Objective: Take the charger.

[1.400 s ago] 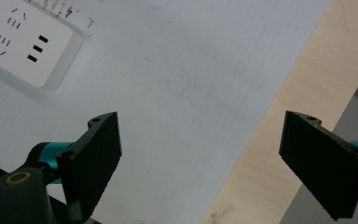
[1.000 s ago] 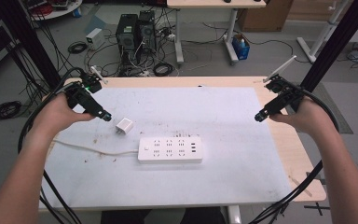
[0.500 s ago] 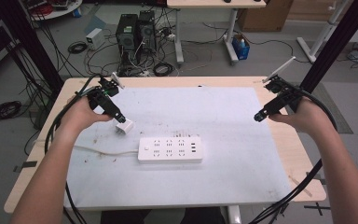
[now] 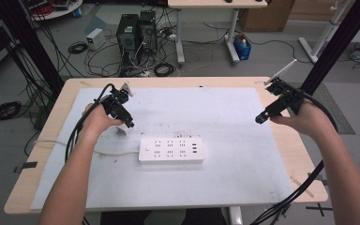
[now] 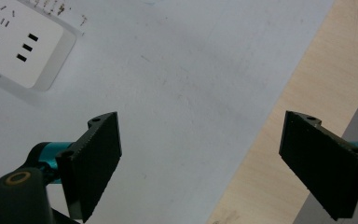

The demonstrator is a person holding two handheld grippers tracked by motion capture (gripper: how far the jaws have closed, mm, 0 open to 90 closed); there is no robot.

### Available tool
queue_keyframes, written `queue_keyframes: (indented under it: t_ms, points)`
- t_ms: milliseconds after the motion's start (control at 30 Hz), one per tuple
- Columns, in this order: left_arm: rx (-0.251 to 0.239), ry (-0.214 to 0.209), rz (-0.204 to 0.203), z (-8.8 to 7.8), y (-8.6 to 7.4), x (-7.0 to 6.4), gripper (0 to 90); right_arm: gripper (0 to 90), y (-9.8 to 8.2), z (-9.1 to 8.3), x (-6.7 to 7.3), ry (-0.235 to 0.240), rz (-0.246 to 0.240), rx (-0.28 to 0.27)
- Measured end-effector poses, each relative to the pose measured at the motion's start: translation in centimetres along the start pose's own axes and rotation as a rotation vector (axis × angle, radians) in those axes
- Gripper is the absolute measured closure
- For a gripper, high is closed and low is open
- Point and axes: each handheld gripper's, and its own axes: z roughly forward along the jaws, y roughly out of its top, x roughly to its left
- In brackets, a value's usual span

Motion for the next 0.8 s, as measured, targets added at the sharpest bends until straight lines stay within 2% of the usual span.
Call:
queue_keyframes:
  t_ms: [33,100,200,267,333,567,600,733,800]
  points:
    - [0.005,-0.003,-0.019,0.9,0.1,0.1,21.1,12.4,0.0,0.0,0.0,0.001,-0.001,-0.001]
    - [0.03,0.006,-0.014,1.5,0.2,0.4,21.1,12.3,0.0,0.0,0.0,0.0,-0.003,-0.001]
    - [0.035,0.008,-0.026,2.1,0.2,0.7,21.3,12.3,-0.1,0.1,0.0,0.001,-0.001,0.0]
    - [0.051,-0.008,-0.035,2.9,0.3,0.9,21.7,12.3,-0.1,0.3,0.0,0.001,0.0,0.004]
    - [0.07,0.0,-0.032,3.4,0.3,0.9,21.8,12.3,-0.1,0.4,0.0,0.006,0.001,0.004]
    - [0.088,-0.012,-0.029,4.3,0.6,0.9,27.5,12.3,-0.3,0.7,-0.2,0.005,0.003,0.007]
    - [0.104,-0.014,-0.031,4.7,0.7,0.8,27.5,12.3,-0.3,0.7,-0.2,0.005,0.003,0.007]
    - [0.116,-0.014,-0.017,5.2,0.7,0.8,36.9,12.3,-0.5,0.8,-0.3,0.008,0.004,0.008]
    - [0.11,-0.016,-0.029,5.2,0.7,0.9,41.7,12.3,-0.6,0.8,-0.4,0.007,0.007,0.007]
